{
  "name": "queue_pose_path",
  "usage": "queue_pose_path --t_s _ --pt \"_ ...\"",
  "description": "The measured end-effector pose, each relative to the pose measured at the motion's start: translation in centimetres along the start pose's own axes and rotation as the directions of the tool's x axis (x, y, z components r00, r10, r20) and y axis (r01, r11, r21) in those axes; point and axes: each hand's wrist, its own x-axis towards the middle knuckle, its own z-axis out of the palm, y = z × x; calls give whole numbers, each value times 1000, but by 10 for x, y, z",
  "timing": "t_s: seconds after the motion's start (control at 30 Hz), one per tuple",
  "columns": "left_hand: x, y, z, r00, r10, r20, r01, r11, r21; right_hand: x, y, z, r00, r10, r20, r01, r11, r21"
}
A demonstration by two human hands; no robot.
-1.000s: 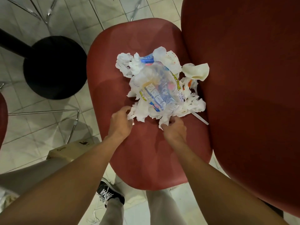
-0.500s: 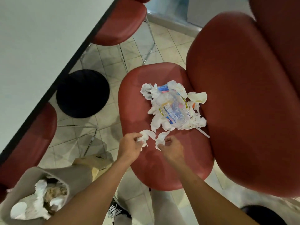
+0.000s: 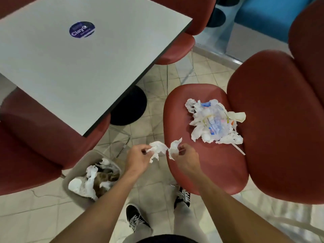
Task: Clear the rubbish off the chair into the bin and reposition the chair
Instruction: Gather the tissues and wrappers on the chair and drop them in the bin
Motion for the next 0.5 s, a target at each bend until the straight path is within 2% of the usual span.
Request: queue_pose_path --t_s 0.3,0.5 --pt "-49 -90 -97 985 -101 -136 85 989 -119 -53 -52 82 977 -149 151 163 983 -84" --pt "-60 -154 -140 951 -216 -220 188 972 -141 -77 -71 146 949 -175 263 220 963 -156"
